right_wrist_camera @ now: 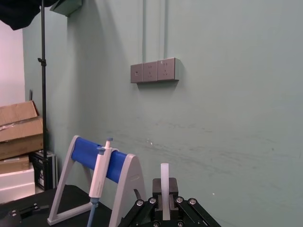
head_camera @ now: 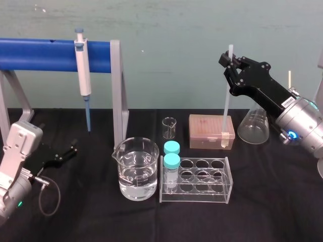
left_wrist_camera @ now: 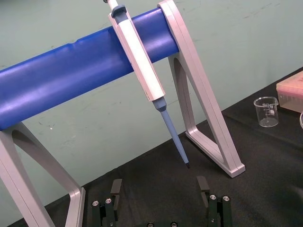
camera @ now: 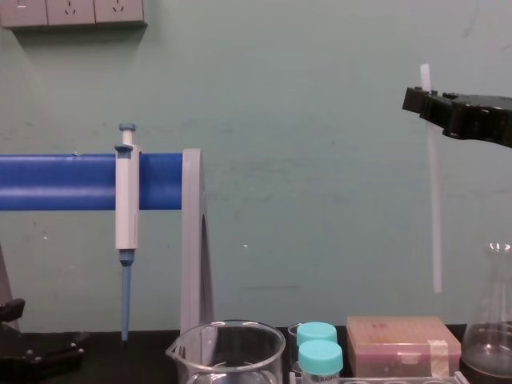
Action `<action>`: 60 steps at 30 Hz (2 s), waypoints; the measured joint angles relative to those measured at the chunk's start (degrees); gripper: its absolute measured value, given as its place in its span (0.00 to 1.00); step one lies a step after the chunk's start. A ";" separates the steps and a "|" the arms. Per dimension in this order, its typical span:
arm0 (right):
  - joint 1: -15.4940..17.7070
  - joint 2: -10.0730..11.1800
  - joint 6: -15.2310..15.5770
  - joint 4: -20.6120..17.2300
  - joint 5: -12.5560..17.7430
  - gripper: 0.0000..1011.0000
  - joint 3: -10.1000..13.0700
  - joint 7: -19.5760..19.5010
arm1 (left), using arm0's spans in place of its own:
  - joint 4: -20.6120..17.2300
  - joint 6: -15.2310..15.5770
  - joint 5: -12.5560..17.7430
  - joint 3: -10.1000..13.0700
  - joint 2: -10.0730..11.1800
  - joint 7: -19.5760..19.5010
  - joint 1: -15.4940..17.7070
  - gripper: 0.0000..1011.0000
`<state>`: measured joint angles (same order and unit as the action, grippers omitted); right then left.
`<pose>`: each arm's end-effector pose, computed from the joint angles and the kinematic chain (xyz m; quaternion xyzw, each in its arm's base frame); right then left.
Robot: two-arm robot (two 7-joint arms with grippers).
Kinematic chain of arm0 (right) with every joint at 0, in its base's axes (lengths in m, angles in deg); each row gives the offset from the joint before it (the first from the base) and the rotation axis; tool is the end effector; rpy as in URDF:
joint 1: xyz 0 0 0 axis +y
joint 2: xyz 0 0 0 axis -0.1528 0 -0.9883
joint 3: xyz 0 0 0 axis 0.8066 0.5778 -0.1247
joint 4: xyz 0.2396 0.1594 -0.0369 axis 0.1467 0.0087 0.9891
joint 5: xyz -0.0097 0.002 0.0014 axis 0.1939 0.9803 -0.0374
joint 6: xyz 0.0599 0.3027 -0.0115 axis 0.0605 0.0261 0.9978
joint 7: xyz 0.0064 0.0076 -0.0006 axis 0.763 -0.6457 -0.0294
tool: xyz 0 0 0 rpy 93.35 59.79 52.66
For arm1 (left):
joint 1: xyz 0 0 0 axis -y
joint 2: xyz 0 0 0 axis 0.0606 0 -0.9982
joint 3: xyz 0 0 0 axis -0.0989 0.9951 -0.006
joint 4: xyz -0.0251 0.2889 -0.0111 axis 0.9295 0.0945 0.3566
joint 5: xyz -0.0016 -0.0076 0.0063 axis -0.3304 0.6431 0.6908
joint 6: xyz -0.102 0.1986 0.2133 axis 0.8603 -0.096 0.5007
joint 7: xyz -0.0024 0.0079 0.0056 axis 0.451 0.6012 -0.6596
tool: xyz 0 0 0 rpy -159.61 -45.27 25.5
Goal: Pick up the stirring rod with one hand, then place it down.
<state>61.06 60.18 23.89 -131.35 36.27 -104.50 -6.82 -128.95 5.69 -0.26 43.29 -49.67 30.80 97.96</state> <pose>0.4068 -0.0533 -0.1886 0.1060 -0.1002 -0.4184 0.8965 0.3581 0.0828 -0.3022 0.1414 -0.1325 0.5800 0.7912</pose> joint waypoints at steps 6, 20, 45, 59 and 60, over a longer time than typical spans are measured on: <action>-0.23 -0.09 -0.01 0.25 -0.11 0.07 -0.16 0.08 | 0.00 0.00 0.00 0.00 0.00 0.00 0.00 0.99; -0.29 -0.20 -0.14 0.45 -0.17 0.07 -0.28 0.14 | 0.00 0.00 0.00 0.00 0.00 0.00 0.00 0.99; -0.14 0.12 -0.01 0.53 0.13 0.07 -0.49 0.56 | 0.00 0.00 0.00 0.00 0.00 0.00 0.00 0.99; -0.88 0.58 -1.29 4.37 5.17 0.07 -1.68 8.29 | 0.00 0.00 0.00 0.00 0.00 0.00 0.00 0.99; -1.03 0.60 -1.93 5.33 5.95 0.07 -2.02 9.70 | 0.00 0.00 0.00 0.00 0.00 0.00 0.00 0.99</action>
<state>60.03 60.78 21.96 -126.02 42.22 -106.52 2.88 -128.95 5.69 -0.26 43.30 -49.67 30.80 97.96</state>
